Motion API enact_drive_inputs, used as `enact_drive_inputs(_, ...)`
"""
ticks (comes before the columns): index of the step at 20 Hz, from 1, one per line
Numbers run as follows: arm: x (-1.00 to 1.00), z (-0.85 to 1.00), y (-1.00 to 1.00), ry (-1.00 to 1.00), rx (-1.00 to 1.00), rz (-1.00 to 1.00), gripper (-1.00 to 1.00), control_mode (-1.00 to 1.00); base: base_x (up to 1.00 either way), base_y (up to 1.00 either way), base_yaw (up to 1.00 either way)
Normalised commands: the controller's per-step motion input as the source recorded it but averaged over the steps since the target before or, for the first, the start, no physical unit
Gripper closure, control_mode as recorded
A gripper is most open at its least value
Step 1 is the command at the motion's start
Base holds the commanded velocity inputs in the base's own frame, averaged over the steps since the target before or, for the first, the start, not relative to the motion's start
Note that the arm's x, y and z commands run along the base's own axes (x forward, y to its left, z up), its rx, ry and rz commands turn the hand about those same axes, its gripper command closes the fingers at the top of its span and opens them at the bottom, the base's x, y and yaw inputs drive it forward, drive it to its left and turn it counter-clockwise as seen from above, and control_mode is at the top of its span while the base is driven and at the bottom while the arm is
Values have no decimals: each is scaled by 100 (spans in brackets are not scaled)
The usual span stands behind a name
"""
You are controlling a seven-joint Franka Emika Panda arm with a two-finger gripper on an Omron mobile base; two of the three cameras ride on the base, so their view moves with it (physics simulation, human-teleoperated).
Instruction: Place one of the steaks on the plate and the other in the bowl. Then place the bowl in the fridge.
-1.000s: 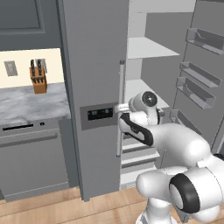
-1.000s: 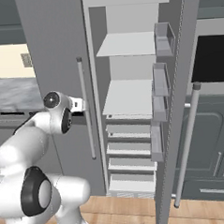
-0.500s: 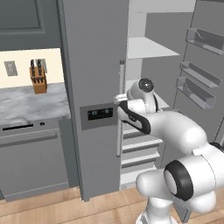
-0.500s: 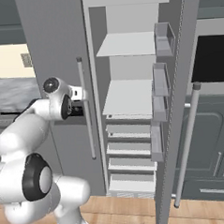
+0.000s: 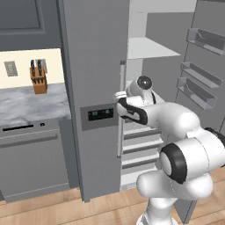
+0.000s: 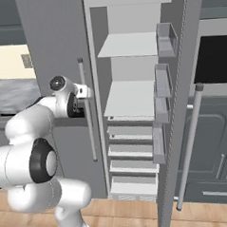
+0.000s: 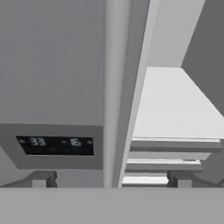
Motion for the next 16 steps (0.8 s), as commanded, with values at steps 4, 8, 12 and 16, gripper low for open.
enact_drive_inputs(4,50,-1,2,-1,0,0,-100,-100,0,0,0)
enact_drive_inputs(8,48,-13,0,-1,0,0,-100,-100,0,0,0)
enact_drive_inputs(12,41,-11,0,-7,0,0,-100,-100,0,0,0)
enact_drive_inputs(16,38,-11,0,-7,0,0,-100,-100,0,0,0)
